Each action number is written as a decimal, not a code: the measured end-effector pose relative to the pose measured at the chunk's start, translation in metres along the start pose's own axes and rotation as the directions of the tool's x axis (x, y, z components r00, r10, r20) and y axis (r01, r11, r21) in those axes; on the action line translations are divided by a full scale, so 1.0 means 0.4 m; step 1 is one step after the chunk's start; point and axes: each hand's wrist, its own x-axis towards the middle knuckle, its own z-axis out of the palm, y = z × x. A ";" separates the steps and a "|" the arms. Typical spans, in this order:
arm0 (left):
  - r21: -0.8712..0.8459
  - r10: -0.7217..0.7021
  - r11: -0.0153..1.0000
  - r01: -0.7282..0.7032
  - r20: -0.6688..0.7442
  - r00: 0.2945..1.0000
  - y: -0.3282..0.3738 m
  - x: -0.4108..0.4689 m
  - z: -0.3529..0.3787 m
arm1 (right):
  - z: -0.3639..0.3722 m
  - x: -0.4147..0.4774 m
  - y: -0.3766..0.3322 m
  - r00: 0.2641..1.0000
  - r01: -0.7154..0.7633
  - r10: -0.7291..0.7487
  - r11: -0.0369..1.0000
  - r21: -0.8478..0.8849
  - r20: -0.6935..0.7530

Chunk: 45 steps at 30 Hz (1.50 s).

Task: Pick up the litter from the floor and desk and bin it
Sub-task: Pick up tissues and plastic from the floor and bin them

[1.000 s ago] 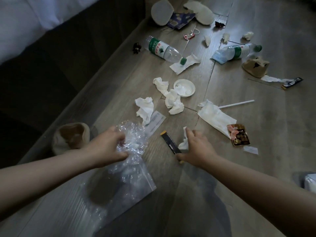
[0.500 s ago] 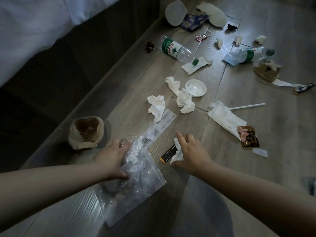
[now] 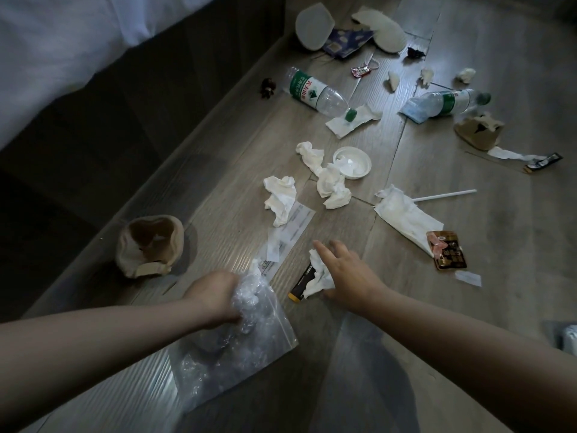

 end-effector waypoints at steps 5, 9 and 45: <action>0.011 0.035 0.999 -0.035 -0.014 0.999 -0.001 -0.009 0.011 | 0.006 -0.001 0.015 1.000 0.009 -0.009 1.000 0.002 -0.009; -0.029 0.115 0.993 -0.119 -0.098 0.989 -0.007 -0.028 0.016 | 0.016 -0.005 0.028 0.999 0.019 -0.019 1.000 0.017 -0.028; -0.468 -0.103 0.883 -0.036 -0.267 0.958 -0.104 -0.016 -0.075 | -0.062 0.152 -0.094 0.950 0.089 0.039 0.918 0.387 -0.311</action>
